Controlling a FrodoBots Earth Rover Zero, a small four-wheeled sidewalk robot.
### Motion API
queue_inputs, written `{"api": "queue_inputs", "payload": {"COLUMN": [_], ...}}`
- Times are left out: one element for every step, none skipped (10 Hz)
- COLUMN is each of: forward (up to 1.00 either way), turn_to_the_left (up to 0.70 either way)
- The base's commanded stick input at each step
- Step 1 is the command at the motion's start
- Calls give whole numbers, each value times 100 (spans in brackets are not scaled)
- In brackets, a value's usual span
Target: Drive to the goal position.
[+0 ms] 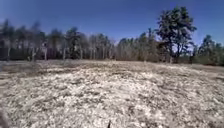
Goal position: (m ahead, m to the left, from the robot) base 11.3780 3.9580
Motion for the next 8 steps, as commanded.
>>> {"api": "queue_inputs", "payload": {"forward": [70,70,70,70,70,70,70,70], "turn_to_the_left": [0,0,0,0,0,0,0,0]}}
